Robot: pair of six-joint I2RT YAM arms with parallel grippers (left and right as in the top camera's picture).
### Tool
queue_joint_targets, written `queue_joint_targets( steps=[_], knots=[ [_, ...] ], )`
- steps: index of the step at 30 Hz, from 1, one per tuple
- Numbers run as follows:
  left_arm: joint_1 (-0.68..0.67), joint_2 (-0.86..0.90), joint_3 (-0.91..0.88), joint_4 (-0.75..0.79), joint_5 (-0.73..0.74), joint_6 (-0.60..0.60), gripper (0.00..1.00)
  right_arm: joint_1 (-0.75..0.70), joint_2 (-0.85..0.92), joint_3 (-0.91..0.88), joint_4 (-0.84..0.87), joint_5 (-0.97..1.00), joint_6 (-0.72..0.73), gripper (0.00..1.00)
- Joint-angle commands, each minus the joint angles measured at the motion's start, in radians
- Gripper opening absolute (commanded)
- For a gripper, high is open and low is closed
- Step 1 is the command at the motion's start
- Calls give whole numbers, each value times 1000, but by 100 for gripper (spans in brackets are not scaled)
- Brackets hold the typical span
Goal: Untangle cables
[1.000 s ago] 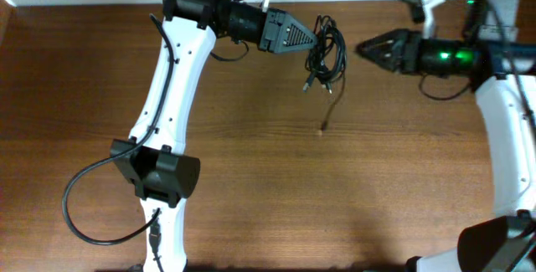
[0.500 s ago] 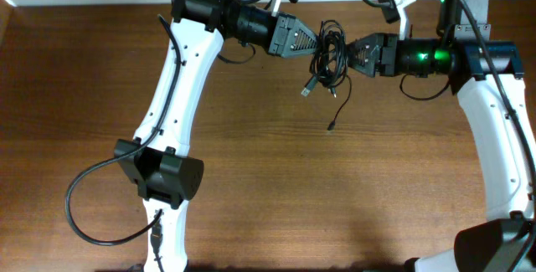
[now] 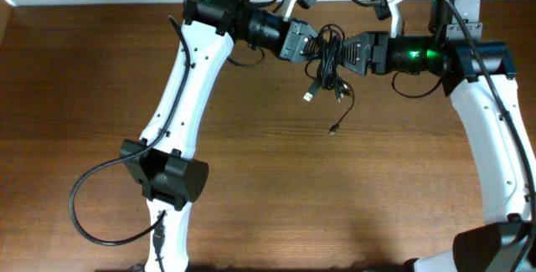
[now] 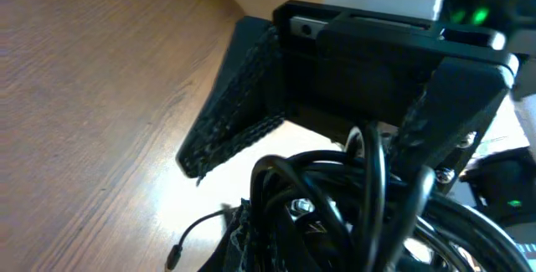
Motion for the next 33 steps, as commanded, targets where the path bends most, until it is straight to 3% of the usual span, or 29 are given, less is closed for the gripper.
queue_joint_targets(
  steps=[1, 5, 10, 12, 14, 18, 25, 28, 29, 31, 33],
  knots=[
    [-18, -18, 11, -5, 35, -5, 0, 6, -13, 15, 9, 233, 53, 62],
    [-18, -18, 11, -32, -92, -5, 0, 5, -13, 15, 0, 344, 53, 42],
    [-18, -18, 11, -31, -95, -5, 0, 5, -13, 15, -27, 498, 53, 10],
    [-18, -18, 11, -31, -95, -5, 0, 5, -13, 15, -43, 555, 53, 4],
    [-8, -18, 11, -32, -104, -5, 0, 3, -13, 15, -71, 669, 52, 4],
    [69, -18, 11, -134, -369, -5, 0, -24, -13, 15, -149, 925, 53, 4],
    [97, -18, 11, -246, -814, -23, 0, -118, -21, 53, -238, 959, 125, 4],
    [97, -18, 11, -294, -1326, -276, 0, -185, -27, 147, -378, 961, 201, 4],
    [96, -18, 11, -308, -1400, -323, 0, -207, -27, 174, -412, 955, 203, 4],
    [94, -18, 11, -314, -1361, -356, 0, -238, -30, 207, -452, 855, 166, 4],
    [85, -18, 11, -303, -1180, -254, 0, -235, -29, 206, -454, 666, 48, 10]
  ],
)
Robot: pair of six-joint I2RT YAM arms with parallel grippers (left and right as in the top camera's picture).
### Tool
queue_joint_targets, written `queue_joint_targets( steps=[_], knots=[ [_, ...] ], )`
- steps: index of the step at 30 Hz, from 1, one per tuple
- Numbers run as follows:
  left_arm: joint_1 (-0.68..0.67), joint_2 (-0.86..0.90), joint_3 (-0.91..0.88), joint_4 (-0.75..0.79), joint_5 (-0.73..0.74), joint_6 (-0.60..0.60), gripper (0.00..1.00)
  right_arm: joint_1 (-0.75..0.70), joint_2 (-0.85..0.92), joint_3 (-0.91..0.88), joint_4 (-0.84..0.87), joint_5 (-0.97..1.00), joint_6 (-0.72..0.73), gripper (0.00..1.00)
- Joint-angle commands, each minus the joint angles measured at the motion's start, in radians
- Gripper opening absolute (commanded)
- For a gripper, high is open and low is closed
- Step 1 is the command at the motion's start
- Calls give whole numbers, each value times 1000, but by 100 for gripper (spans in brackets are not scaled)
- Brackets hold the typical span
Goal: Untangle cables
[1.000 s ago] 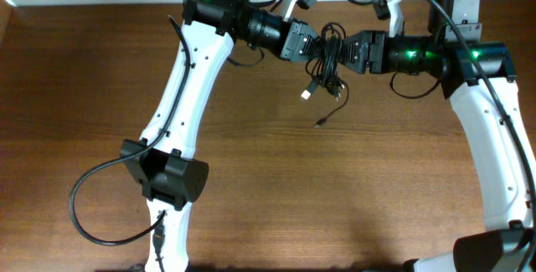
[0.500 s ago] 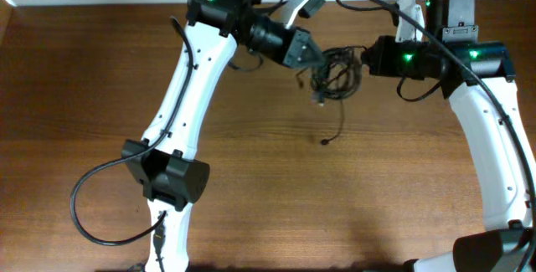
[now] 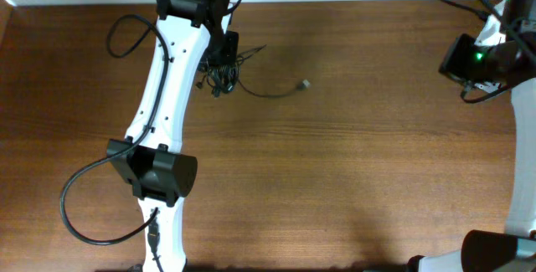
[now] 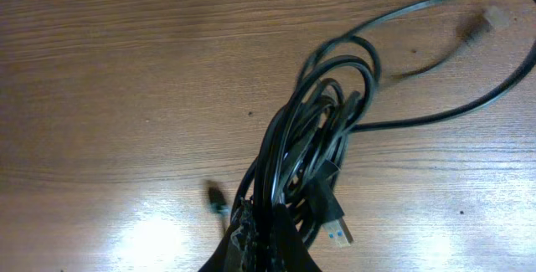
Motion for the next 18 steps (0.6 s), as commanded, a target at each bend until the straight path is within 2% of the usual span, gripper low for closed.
queue_joint_targets(
  steps=[1, 3, 5, 6, 7, 11, 15, 18],
  knots=[
    [-15, -18, 11, 13, 228, 102, 0, 6, -13, 21, -7, -310, -163, 21],
    [-15, -18, 11, 13, 497, 199, 0, 32, -13, 19, -7, -435, -197, 48],
    [-11, -18, 11, 14, 705, 267, 0, 77, -12, 19, -6, -466, -197, 56],
    [-8, -18, 11, 22, 852, 299, 0, 128, -10, 19, 1, -465, -197, 57],
    [-8, -18, 11, 32, 929, 308, 0, 166, -9, 19, 10, -465, -197, 57],
    [-8, -18, 11, 65, 1092, 307, 0, 285, 2, 19, 62, -465, -192, 57],
    [-22, -18, 11, 122, 1109, 302, 0, 356, 47, 19, 121, -451, -33, 56],
    [-35, -18, 11, 200, 1109, 227, 0, 394, 85, 19, 145, -394, 46, 49]
  ],
)
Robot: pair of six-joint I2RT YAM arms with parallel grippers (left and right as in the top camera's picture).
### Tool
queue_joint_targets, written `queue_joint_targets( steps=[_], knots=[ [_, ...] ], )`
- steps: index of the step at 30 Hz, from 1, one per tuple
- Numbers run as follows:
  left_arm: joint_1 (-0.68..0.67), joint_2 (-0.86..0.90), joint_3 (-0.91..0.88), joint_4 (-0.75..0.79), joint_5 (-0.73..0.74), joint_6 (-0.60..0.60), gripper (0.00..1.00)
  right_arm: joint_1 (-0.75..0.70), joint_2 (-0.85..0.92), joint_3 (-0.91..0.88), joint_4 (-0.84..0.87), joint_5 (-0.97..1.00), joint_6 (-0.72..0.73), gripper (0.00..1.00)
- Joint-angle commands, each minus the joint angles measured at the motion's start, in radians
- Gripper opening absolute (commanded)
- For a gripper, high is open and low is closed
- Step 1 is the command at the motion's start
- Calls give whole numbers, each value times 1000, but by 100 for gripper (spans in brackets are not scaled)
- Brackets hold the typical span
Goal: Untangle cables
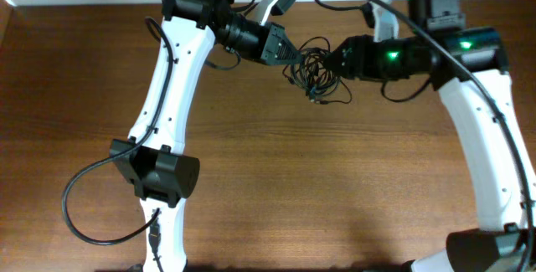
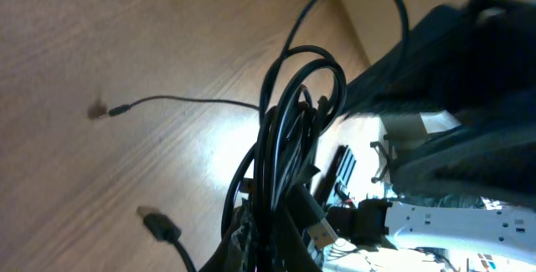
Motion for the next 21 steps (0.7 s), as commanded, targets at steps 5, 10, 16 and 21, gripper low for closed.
queue_joint_targets(
  steps=[5, 10, 16, 21],
  knots=[
    [-16, -18, 11, 139, 49, -161, 0, 35, 70, 18, 91, 37, 116, 39],
    [-21, -18, 11, 148, 168, -220, 0, 35, 85, 18, 159, 55, 121, 37],
    [-23, -18, 11, 150, 343, -220, 0, 82, 118, 18, 283, 25, 130, 34],
    [0, -18, 11, 151, 306, -224, 0, 21, 101, 18, 306, -16, 145, 4]
  ],
)
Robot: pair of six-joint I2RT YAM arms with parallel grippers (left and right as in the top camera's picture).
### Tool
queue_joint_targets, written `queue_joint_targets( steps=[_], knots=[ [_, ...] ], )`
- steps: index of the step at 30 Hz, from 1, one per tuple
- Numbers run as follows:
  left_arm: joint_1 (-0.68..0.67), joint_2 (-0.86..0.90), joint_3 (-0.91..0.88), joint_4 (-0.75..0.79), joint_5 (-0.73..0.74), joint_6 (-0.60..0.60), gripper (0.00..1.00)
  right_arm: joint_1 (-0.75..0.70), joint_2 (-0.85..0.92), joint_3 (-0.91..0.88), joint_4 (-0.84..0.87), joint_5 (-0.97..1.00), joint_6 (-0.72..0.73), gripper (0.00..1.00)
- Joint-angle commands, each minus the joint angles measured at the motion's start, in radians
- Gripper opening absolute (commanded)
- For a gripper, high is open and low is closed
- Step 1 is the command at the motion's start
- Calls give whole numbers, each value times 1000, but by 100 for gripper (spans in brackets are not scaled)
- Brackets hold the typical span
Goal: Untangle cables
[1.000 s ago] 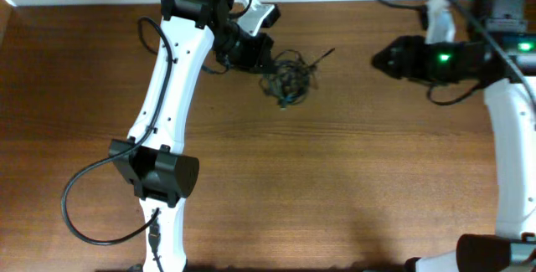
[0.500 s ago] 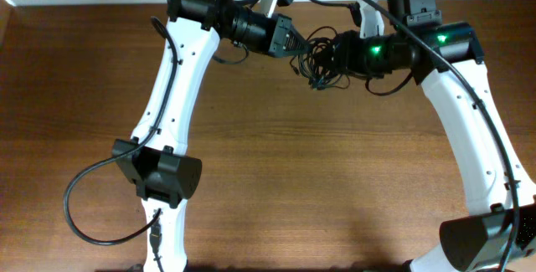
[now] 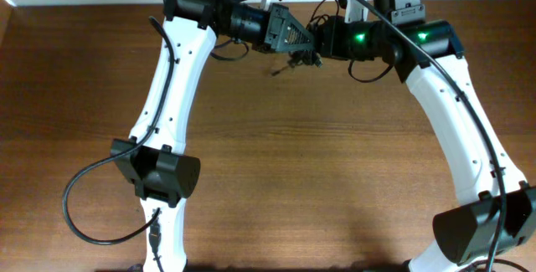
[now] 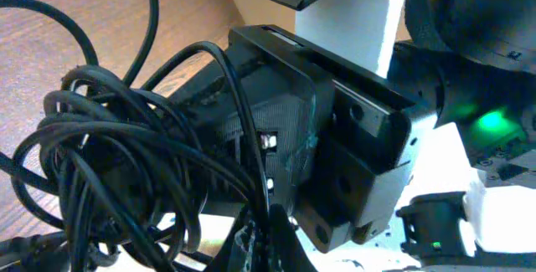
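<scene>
A tangled bundle of black cables (image 3: 303,52) hangs off the table at the back, between my two grippers. In the left wrist view its loops (image 4: 117,163) fill the left half. My left gripper (image 3: 293,36) is shut on the bundle, its fingertips (image 4: 266,237) pinching strands at the bottom edge. My right gripper (image 3: 322,43) faces it from the right, its dark wedge of fingers (image 4: 251,130) pushed in among the loops and looking shut on them. Two short cable ends (image 3: 276,69) dangle below the left gripper.
The wooden table (image 3: 335,171) spreads in front of both arms. The left arm's base (image 3: 163,176) stands at the near left with a black supply cable (image 3: 79,213) looping beside it. The right arm's own cable arches above the grippers.
Both grippers and the bundle have moved toward the back of the table and a little left. The grippers now sit closer together, and the bundle looks more bunched up.
First both grippers met at the bundle above the back middle. Then the left gripper held the bundle low at the back left, one cable trailing right, with the right arm far off right. Then both were at the bundle again, and now they are closer still.
</scene>
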Motion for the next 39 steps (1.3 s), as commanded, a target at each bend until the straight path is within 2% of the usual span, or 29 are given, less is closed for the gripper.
queue_joint_targets(
  steps=[1, 5, 6, 9, 12, 13, 15, 17, 20, 23, 26, 28, 31, 33, 39],
  knots=[
    [20, -18, 11, -8, -111, -6, 0, -91, -36, 18, 2, -78, 0, 4],
    [38, -18, 11, -53, -582, -6, 0, -253, -147, 18, -90, -206, -54, 4],
    [38, -18, 11, -62, -644, -6, 3, -288, -166, 18, -114, -244, -70, 4],
    [38, -18, 11, -82, -729, -5, 13, -373, -203, 18, -167, -369, -95, 4],
    [37, -18, 9, -110, -790, -5, 14, -440, -207, 18, -166, -608, -106, 4],
    [37, -18, 9, -124, -787, -5, 9, -447, -207, 18, -167, -603, -111, 4],
    [35, -18, 9, -137, -750, 10, 0, -450, -206, 18, -188, -535, -114, 4],
    [35, -18, 9, -143, -698, 24, 0, -450, -206, 18, -232, -434, -118, 4],
    [35, -18, 8, -161, -705, 70, 2, -449, -204, 18, -330, -283, -177, 7],
    [35, -17, -21, -165, -873, 77, 28, -450, -204, 18, -417, -78, -208, 34],
    [30, -12, -162, -130, -910, 62, 35, -450, -201, 18, -450, 29, -208, 46],
    [10, -11, -318, -22, -910, 58, 36, -449, -193, 18, -458, 49, -211, 53],
    [-26, -11, -477, 126, -921, 69, 35, -449, -178, 18, -476, 53, -229, 53],
    [-64, -11, -583, 241, -966, 117, 31, -449, -168, 18, -498, 89, -237, 54],
    [-166, -10, -706, 405, -1102, 255, 29, -450, -167, 18, -525, 124, -237, 54]
  ],
)
